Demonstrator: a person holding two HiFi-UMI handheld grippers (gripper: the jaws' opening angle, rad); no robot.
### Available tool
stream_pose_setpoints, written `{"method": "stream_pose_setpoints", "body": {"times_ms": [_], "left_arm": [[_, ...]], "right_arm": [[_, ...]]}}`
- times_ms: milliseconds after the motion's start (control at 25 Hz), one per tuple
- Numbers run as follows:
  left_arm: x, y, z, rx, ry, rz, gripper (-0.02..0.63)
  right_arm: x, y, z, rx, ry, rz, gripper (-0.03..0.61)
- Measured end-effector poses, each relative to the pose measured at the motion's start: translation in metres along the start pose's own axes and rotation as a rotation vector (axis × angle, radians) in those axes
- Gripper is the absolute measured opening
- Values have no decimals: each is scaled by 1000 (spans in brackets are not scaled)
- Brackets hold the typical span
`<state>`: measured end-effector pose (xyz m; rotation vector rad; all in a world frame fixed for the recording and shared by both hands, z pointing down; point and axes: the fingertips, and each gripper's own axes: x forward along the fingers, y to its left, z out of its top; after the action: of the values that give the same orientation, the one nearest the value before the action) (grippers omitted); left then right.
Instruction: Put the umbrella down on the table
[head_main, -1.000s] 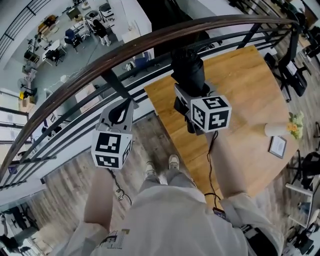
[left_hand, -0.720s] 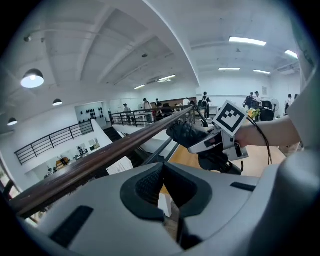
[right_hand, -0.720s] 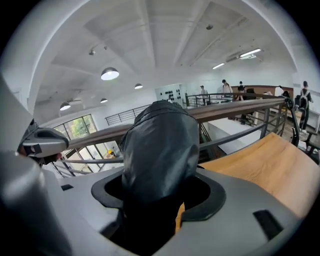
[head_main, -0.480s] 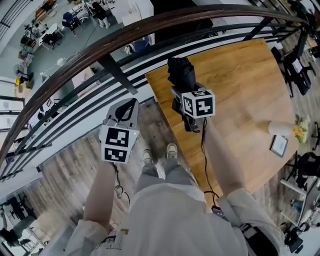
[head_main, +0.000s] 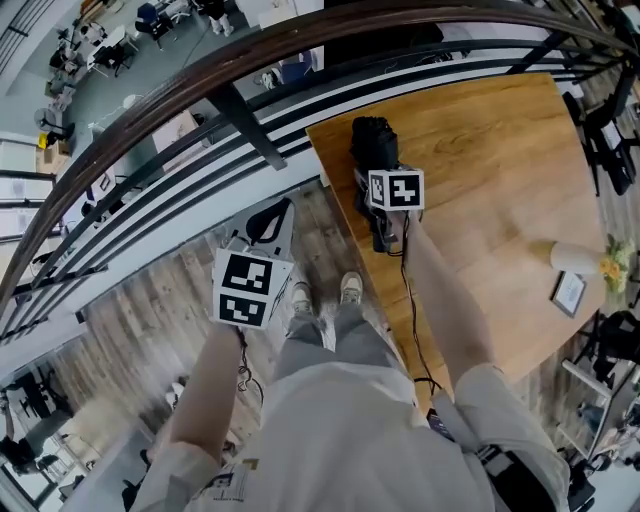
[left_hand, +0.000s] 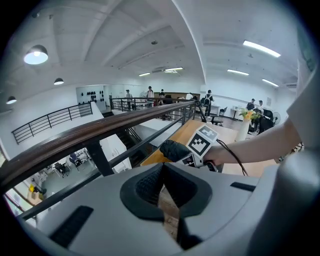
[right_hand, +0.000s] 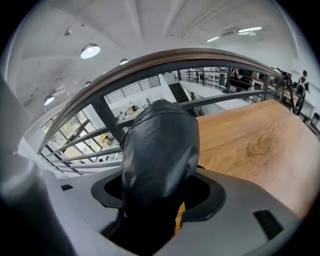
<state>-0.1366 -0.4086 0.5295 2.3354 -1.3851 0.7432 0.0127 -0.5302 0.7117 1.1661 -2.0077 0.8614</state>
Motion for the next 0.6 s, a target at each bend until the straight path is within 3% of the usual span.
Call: {"method": "stream_pose_setpoints", "body": {"times_ms": [240, 600], "left_arm": [[-7, -5, -15, -11, 18, 6, 17], [-15, -11, -11, -4, 4, 18, 17]], "right_arm": [[17, -9, -19, 68, 35, 15, 324], [-18, -9, -5, 33, 15, 29, 331]]}}
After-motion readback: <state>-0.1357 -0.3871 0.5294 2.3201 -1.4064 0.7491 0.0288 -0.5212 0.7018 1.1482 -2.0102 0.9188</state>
